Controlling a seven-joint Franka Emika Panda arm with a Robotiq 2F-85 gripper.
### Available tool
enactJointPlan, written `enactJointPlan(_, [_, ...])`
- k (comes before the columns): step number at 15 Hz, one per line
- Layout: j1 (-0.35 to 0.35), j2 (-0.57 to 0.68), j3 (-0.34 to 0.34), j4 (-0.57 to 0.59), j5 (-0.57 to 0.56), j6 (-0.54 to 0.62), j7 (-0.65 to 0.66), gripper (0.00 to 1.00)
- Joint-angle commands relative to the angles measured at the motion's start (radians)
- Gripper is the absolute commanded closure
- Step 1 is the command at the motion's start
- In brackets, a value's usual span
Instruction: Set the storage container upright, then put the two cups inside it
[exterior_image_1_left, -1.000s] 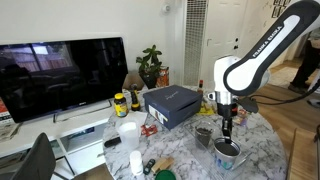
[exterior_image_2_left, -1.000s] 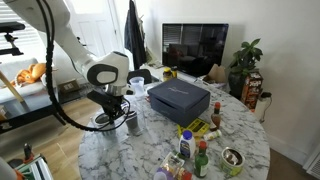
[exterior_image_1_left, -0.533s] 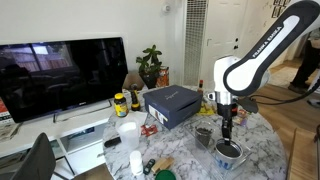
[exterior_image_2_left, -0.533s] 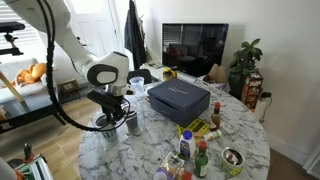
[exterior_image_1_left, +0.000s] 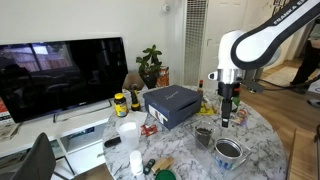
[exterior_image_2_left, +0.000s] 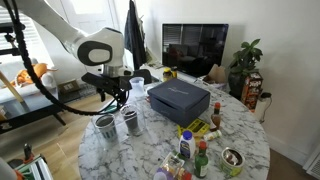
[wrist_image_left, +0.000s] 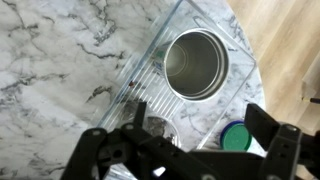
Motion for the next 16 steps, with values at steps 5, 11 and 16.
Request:
enactJointPlan(5, [0.044,-0.304,-0.062,0.003,-0.028,-0.191,0.03,0.0])
enactJointPlan(11, [0.064,-0.358,-0.088,0.033,-0.037,-0.204,0.034,0.0])
enactJointPlan(16, [0.066,-0.388,-0.094,0.034,-0.041,-0.212,0.036,0.0])
